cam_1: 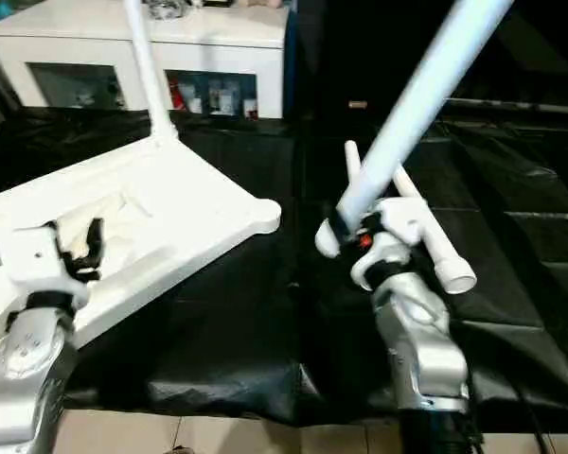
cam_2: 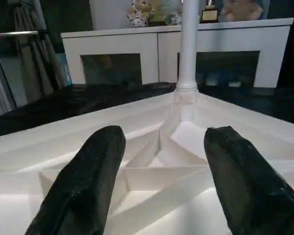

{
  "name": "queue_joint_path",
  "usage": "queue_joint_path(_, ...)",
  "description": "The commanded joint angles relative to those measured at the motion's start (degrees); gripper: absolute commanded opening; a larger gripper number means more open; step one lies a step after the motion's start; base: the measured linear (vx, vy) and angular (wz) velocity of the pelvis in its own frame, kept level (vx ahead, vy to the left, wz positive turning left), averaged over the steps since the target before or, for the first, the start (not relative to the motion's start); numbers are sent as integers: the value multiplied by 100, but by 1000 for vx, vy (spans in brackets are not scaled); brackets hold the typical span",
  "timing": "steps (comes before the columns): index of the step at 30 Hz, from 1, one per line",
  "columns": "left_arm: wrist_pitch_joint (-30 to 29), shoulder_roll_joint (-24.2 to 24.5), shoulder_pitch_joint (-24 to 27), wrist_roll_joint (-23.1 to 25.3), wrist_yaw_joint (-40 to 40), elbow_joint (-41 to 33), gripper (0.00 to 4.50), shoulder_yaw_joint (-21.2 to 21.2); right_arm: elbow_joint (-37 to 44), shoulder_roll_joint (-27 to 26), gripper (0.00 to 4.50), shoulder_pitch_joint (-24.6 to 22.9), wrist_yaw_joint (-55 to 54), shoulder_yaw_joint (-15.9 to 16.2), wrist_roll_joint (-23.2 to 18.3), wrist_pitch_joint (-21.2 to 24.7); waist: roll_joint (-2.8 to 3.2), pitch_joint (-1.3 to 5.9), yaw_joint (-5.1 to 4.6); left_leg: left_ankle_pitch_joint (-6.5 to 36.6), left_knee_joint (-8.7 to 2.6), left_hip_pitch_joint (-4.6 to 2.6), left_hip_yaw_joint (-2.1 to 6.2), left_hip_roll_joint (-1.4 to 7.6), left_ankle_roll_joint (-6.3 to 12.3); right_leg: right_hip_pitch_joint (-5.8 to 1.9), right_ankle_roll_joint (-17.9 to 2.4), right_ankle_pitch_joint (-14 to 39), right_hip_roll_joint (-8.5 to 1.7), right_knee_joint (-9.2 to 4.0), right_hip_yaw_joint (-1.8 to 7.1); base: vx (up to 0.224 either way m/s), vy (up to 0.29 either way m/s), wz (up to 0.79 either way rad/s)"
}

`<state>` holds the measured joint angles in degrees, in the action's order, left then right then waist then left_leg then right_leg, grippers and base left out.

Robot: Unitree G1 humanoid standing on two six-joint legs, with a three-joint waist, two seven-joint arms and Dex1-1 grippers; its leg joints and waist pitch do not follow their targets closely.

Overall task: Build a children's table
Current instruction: Insert table leg to table base

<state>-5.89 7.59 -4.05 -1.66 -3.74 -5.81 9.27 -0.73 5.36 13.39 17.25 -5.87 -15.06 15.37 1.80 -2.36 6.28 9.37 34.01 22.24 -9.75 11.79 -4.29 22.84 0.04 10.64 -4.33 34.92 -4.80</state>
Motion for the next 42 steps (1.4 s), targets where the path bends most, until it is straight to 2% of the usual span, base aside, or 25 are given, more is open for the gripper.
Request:
queue_joint_path(1,-24,15,-214,-51,35,43,303,93,29,-48,192,132,-59,-54,-30,-19,41,331,-29,1854,-449,-133,96,137,-144,-182,-497,1488,-258,-493,242,0,0,0)
queue_joint_path(4,-11,42,-363,-17,58,68,303,39,43,-21,192,181,-2,57,13,47,167,339,-169,2172,-699,-332,449,654,-198,-155,-700,663,15,-322,2,0,0,0)
queue_joint_path(5,43,55,-442,26,63,80,303,-15,40,8,192,235,34,133,59,64,79,308,-165,2385,-863,-42,806,616,116,-334,-906,448,-44,-34,-157,0,0,0)
queue_joint_path(8,-89,-63,-672,-11,3,132,303,-99,-94,33,192,482,68,148,45,101,200,317,-457,2747,-946,-102,1439,486,919,-229,-1515,998,-16,311,-123,-10,-124,40)
queue_joint_path(10,-64,-93,-716,85,3,133,303,-234,-233,62,192,640,150,182,18,78,-153,267,-466,2185,-289,-30,826,-113,768,-212,-2255,1729,-276,-463,204,-27,-210,39)
queue_joint_path(11,-66,-92,-712,102,22,114,303,-270,-256,87,192,678,160,203,36,104,-433,308,-194,1378,966,140,150,-662,775,-384,-1828,2844,-484,-824,269,-34,-230,32)
queue_joint_path(13,-77,-120,-639,126,103,93,303,-390,-148,169,192,699,299,341,50,237,-564,156,-77,865,837,284,168,-582,602,-414,-314,3377,-593,-761,392,-26,-220,-2)
queue_joint_path(14,-13,-160,-525,174,114,151,303,-478,-39,182,192,672,339,368,-33,413,-530,202,54,782,384,218,250,-481,762,-541,1461,3033,-639,-744,544,-15,-209,-5)
queue_joint_path(15,107,-200,-416,157,153,197,303,-525,30,172,192,640,359,366,-131,573,-361,250,100,736,190,107,343,-350,861,-584,1528,2694,-687,-751,485,-16,-179,1)
queue_joint_path(18,-47,-288,-298,121,107,94,303,-519,-80,298,192,620,483,516,40,499,-122,397,-74,1219,-479,-418,1101,1233,1578,-336,555,762,-676,114,265,-3,-129,-8)
queue_joint_path(20,-71,-288,-234,195,60,24,303,-521,-173,306,192,640,591,568,8,545,-654,134,75,2263,75,-81,479,-203,835,-620,239,3045,-1071,-595,442,28,-148,28)
queue_joint_path(23,-126,-182,-166,264,63,-105,303,-531,-307,241,192,714,622,640,-8,519,-618,-1,80,1250,1035,45,164,-319,472,-641,1312,5826,-1194,-1099,-271,-10,-134,40)
queue_joint_path(25,-176,-86,-132,272,111,-164,303,-522,-336,127,192,738,635,627,-140,568,-488,76,68,1763,624,-153,135,-38,659,-983,1136,5141,-1250,-1140,-654,10,-16,43)
queue_joint_path(26,-197,-22,-116,268,156,-197,303,-488,-308,90,192,711,677,697,-139,574,-292,100,45,2303,82,-831,118,229,573,-716,797,4286,-718,-1095,-681,18,10,47)
queue_joint_path(27,-197,-22,-116,268,156,-197,303,-488,-308,90,192,711,677,697,-139,574,-264,81,8,3082,-436,-886,578,887,623,-746,640,3366,-488,-601,-665,51,8,20)
queue_joint_path(28,-214,34,-126,291,177,-206,303,-451,-294,94,192,689,681,799,-53,546,-195,84,-84,4059,-872,-1157,747,1312,309,-265,45,1423,-278,494,-356,77,5,11)
queue_joint_path(29,-253,66,-140,289,200,-211,303,-432,-288,87,192,670,681,833,-39,535,-287,92,-163,3740,-765,-1324,425,870,323,150,-362,552,-202,663,-206,77,5,11)
queue_joint_path(32,-315,175,-238,241,333,-190,303,-378,-243,25,192,524,613,864,-21,475,-431,150,-189,2806,-535,-1114,1,170,590,-18,-543,176,-343,36,65,115,-24,20)
queue_joint_path(33,-325,201,-261,232,355,-178,303,-380,-229,12,192,483,578,849,-12,462,-573,209,29,2252,-171,-647,-200,-302,691,-633,-928,548,-609,-298,505,124,-62,8)
queue_joint_path(34,-334,226,-290,220,372,-159,303,-378,-223,-2,192,460,545,834,-6,456,-568,270,279,1579,333,-398,7,-270,717,-1017,-1652,1037,-1241,-595,994,142,-42,16)
queue_joint_path(37,-382,284,-355,150,385,-106,303,-357,-138,-35,192,385,495,788,6,447,-399,367,448,329,513,214,360,37,365,-1377,-2657,-590,-1108,-416,893,136,5,18)
queue_joint_path(38,-389,300,-382,137,398,-80,303,-350,-124,-30,192,378,484,792,18,436,-191,379,282,-518,-127,-64,277,50,396,-1064,-1951,-882,-350,-123,222,131,49,17)
queue_joint_path(39,-390,304,-393,134,402,-69,303,-348,-125,-28,192,381,480,794,21,432,-191,379,282,-518,-127,-64,277,50,396,-1064,-1951,-882,-350,-123,222,147,52,11)
queue_joint_path(40,-401,331,-450,126,433,-20,303,-341,-113,14,192,394,468,826,59,393,-77,541,-280,-1361,-197,-1433,1107,606,1789,304,-316,1059,75,660,-33,159,17,6)
queue_joint_path(42,-370,322,-497,90,492,25,303,-320,-91,58,192,400,452,840,89,364,-37,415,-104,-1512,-185,-1068,856,599,2281,448,273,764,-54,916,31,145,11,5)
